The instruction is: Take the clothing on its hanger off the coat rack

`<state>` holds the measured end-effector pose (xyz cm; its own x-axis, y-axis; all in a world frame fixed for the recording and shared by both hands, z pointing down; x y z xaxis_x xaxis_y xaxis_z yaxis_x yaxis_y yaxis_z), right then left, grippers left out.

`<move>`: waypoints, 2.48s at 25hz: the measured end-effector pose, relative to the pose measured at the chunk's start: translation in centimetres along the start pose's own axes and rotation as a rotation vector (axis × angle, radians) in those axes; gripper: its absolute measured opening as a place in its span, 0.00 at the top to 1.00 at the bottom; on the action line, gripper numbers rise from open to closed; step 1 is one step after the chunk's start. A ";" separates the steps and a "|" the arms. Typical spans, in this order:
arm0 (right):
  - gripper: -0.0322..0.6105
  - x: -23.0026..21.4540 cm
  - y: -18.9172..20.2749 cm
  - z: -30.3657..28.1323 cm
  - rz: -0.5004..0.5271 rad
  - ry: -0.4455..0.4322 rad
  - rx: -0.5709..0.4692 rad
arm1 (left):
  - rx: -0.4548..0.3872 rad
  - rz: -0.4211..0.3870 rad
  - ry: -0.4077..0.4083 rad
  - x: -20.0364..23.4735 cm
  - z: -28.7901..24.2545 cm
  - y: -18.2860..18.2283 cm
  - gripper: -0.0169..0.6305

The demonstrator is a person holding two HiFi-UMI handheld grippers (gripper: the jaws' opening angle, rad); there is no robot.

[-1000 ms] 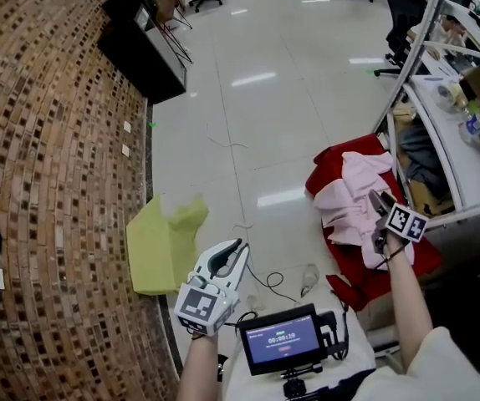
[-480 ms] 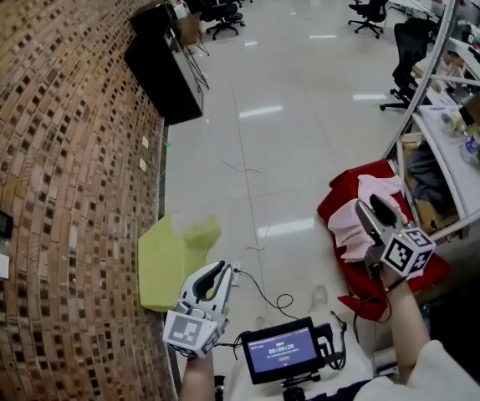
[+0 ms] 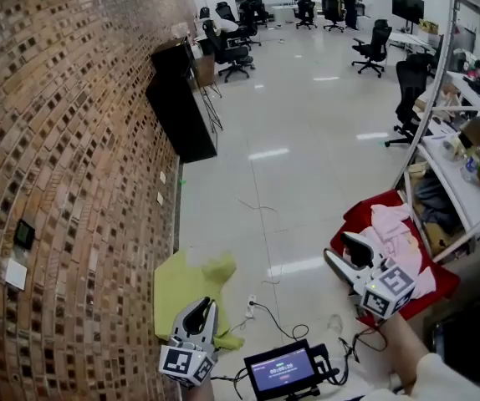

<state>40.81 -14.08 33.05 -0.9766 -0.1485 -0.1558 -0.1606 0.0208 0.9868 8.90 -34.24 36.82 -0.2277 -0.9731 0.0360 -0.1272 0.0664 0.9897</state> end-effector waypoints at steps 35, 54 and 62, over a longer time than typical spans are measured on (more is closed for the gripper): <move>0.64 13.1 10.7 -8.9 0.226 -0.178 0.197 | 0.028 0.069 -0.155 9.4 9.6 7.3 0.90; 0.69 12.9 12.9 -6.0 0.161 -0.168 0.250 | 0.046 0.091 -0.173 7.3 11.5 9.2 0.90; 0.72 13.8 13.1 -6.6 0.125 -0.167 0.221 | 0.056 0.107 -0.201 7.2 13.5 10.2 0.90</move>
<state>26.18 -22.39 44.11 -0.9978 0.0332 -0.0572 -0.0473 0.2457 0.9682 -7.11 -37.54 45.29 -0.4299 -0.8966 0.1059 -0.1444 0.1840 0.9723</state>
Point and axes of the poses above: the fingertips, and each gripper's own axes: z backward along the fingers, x to its left, y out of its underside, the point moved 8 cm from there along z, backward along the fingers, and after that the axes turned 1 degree about y, right-handed, at the moved point
